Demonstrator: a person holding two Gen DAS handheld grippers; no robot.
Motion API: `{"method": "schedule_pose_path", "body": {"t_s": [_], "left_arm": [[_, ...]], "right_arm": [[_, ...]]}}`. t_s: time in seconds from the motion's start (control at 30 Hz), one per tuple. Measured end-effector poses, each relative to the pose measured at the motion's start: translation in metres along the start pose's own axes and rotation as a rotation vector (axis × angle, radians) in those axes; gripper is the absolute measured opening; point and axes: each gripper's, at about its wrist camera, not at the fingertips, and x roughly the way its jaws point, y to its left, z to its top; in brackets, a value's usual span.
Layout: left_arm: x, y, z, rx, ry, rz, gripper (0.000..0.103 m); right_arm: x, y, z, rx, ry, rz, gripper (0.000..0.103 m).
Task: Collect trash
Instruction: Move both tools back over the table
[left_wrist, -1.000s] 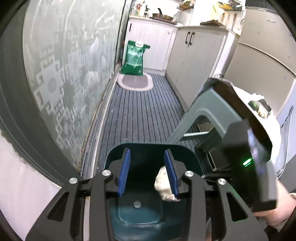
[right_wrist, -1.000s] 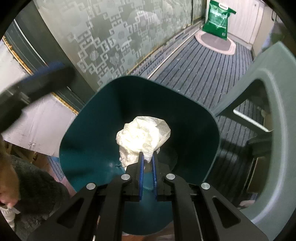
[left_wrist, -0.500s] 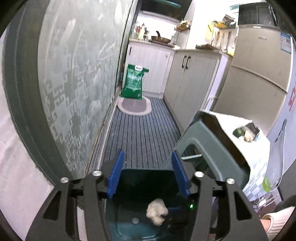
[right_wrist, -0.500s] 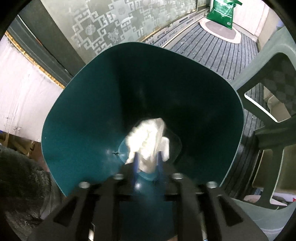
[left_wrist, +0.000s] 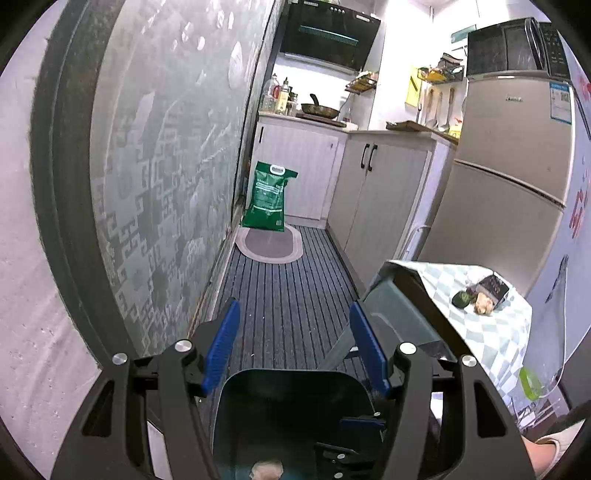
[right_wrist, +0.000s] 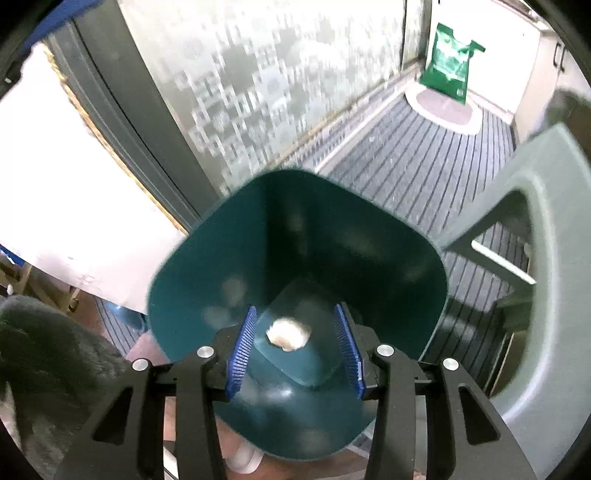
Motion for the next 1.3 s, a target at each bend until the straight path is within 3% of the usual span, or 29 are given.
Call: {"method": "schedule_pose_path", "body": {"t_s": [0.27,0.5,0.7,1.03,1.3], "left_arm": [[-0.009,0.004,0.01,-0.024,-0.049,0.01,0.066],[-0.005,-0.008,0.012,-0.031,-0.046,-0.015,0.068],[0.003,-0.037,0.013,0.001,-0.037,-0.056,0.069],[0.038,-0.093,0.005,0.068,0.02,-0.118,0.07],[0.065,-0.151,0.0,0.211,0.049,-0.151,0.07]], "right_arm": [[-0.058,0.005,0.017,-0.03,-0.134,-0.019,0.044],[-0.111,-0.014,0.019,-0.016,-0.25,-0.064,0.044],[-0.154,-0.057,0.01,0.049,-0.334,-0.125,0.044],[-0.198,-0.126,-0.024,0.168,-0.399,-0.194,0.044],[-0.221,-0.168,-0.056,0.244,-0.426,-0.225,0.044]]}}
